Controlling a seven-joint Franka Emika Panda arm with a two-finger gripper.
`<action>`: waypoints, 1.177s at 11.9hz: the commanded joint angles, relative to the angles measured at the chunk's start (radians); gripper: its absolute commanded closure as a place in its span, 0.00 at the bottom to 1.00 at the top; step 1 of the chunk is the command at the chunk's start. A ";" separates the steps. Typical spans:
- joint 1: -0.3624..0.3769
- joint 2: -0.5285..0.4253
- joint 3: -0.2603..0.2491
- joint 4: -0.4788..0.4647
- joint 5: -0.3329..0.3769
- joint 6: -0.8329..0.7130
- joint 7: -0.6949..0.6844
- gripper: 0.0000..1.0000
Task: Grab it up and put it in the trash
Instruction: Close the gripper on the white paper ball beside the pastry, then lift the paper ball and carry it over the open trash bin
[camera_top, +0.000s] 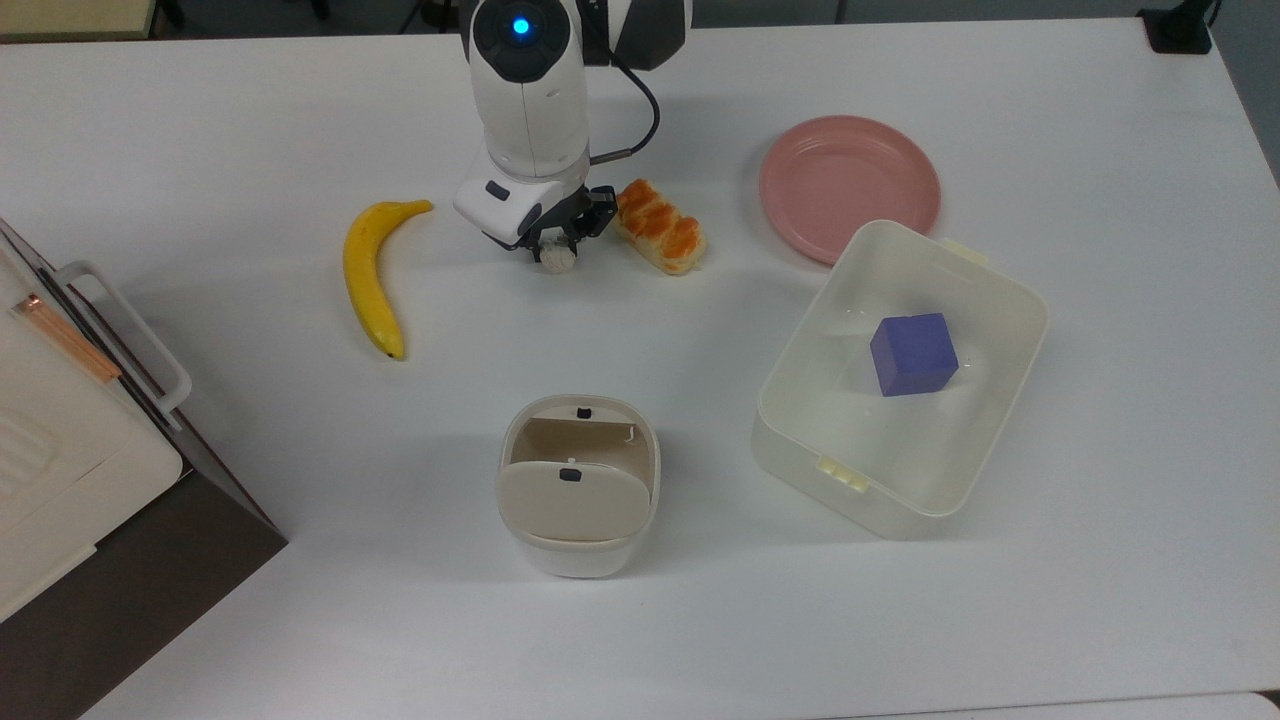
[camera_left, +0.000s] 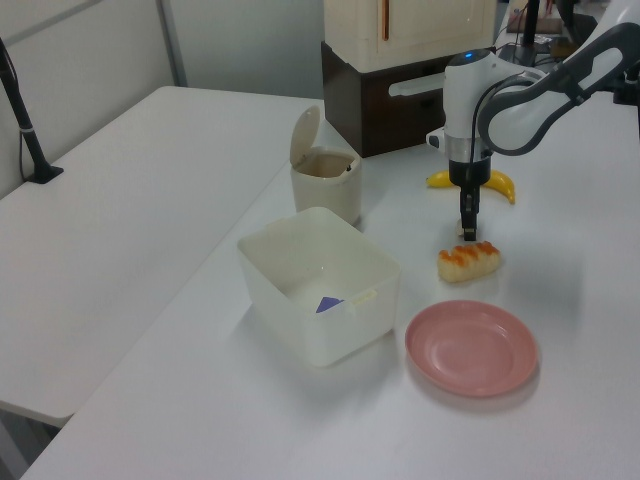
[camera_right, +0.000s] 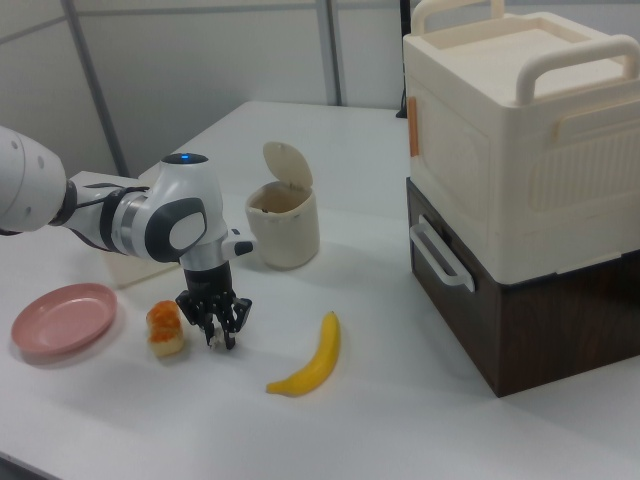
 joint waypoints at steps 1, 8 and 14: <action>0.002 -0.007 -0.003 0.013 0.012 0.018 -0.007 0.63; -0.004 -0.030 -0.003 0.146 0.018 -0.030 -0.001 0.63; -0.015 0.058 -0.015 0.405 0.018 -0.030 0.019 0.63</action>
